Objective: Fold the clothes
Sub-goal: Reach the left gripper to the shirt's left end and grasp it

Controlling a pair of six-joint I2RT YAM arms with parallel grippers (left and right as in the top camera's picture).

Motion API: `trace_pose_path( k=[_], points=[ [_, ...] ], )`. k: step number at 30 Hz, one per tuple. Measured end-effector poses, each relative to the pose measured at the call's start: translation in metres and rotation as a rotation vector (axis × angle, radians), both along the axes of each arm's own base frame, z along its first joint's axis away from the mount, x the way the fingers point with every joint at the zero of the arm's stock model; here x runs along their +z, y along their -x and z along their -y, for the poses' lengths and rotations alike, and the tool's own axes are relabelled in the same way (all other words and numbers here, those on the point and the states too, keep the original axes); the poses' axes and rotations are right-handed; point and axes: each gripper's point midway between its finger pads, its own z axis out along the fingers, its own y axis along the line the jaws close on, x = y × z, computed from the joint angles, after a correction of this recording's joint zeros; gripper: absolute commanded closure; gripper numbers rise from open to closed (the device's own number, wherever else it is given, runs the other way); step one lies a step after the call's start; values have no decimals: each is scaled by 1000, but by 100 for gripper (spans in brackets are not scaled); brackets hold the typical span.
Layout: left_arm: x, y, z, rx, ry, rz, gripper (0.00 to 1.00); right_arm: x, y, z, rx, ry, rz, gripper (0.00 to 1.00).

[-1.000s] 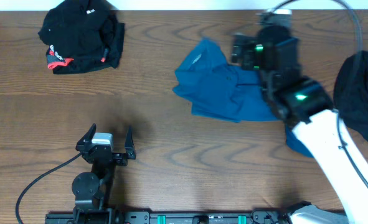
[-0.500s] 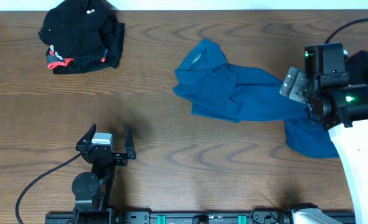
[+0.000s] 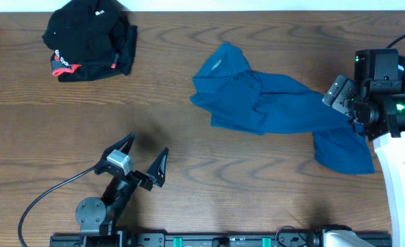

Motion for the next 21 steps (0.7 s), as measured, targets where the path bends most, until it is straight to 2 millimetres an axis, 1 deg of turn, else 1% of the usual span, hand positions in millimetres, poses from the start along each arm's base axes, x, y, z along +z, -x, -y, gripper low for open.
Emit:
trace_pose_path(
  k=[2,3,8,10,12,14,16,19,21],
  points=[
    [20,5,3,-20,1,41,2,0,0,-1,-1,-9,1,1],
    [37,9,4,-27,-2,73,2,-1,0,-2,1,-14,0,1],
    [144,36,8,-50,-20,281,2,-2,1,-4,2,-27,-2,1],
    [180,46,9,-55,-24,362,2,-2,1,-4,2,-30,-6,1],
    [208,55,10,-61,-26,445,2,-3,2,-4,2,-32,-9,1],
    [223,62,12,-73,-31,511,2,-3,3,-5,3,-33,-12,1],
    [228,62,16,-103,-42,520,2,-4,3,-5,4,-34,-16,1],
    [225,47,24,-164,-56,423,2,-4,4,-5,5,-35,-19,1],
    [217,31,29,-204,-53,292,2,-4,4,-5,5,-35,-20,1]
  ],
)
